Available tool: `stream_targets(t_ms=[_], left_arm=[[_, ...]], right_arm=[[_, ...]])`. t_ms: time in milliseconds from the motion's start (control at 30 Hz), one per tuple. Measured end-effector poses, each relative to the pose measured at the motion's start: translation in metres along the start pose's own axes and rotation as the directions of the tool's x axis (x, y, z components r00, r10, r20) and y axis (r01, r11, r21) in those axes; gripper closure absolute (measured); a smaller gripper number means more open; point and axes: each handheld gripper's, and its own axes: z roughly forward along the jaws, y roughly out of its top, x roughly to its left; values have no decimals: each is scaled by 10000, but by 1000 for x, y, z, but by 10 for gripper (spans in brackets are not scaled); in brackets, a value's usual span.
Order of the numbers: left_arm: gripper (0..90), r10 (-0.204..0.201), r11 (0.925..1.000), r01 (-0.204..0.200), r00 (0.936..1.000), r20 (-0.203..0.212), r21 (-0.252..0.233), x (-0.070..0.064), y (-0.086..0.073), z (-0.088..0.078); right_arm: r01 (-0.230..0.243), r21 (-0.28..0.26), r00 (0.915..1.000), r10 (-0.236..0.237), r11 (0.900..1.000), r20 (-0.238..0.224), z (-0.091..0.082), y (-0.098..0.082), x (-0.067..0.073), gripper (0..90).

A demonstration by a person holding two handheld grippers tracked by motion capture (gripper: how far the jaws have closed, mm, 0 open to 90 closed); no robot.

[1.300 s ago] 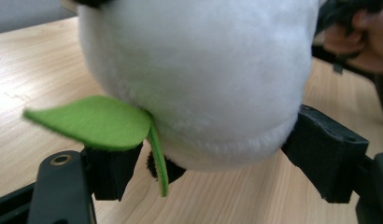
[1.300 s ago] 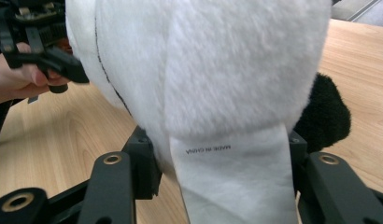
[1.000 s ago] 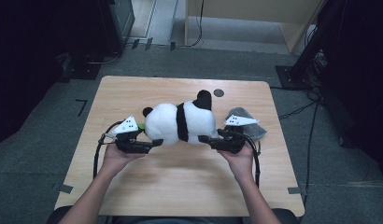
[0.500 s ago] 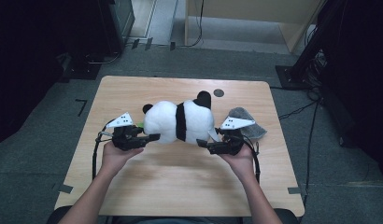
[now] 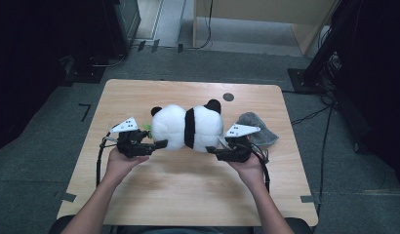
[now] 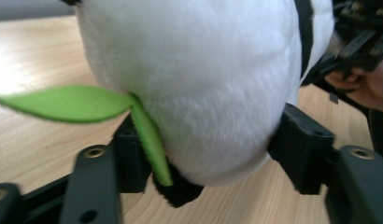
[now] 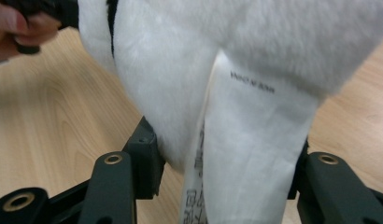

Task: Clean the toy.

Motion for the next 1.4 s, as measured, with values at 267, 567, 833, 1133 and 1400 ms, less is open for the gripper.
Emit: stream_targets(t_ms=[267, 567, 833, 1133, 1400], left_arm=[[274, 1353, 9859, -1295, 9896, -492, 1064, -7, -6, 9], [276, 527, 9907, -491, 9983, -250, 1270, 0, -8, 14], [278, 206, 9912, -164, 9993, -307, 1313, 4, -11, 16], [280, -68, 9952, 93, 9996, -259, 977, 8, -11, 11], [287, 154, 9913, -80, 9983, -555, 1313, 7, -14, 16]], right_arm=[[-1093, 6, 9929, 1092, 9940, -463, -1, -3, -11, 471], [-1407, 233, 9886, 1418, 9898, -516, 1, -7, -14, 398], [-1346, 529, 9898, 1368, 9895, -404, 5, -8, -13, 391], [-1394, 185, 9888, 1401, 9901, -510, -1, -7, -14, 391], [-1093, 596, 9937, 1105, 9922, -165, 5, -9, -13, 384]])
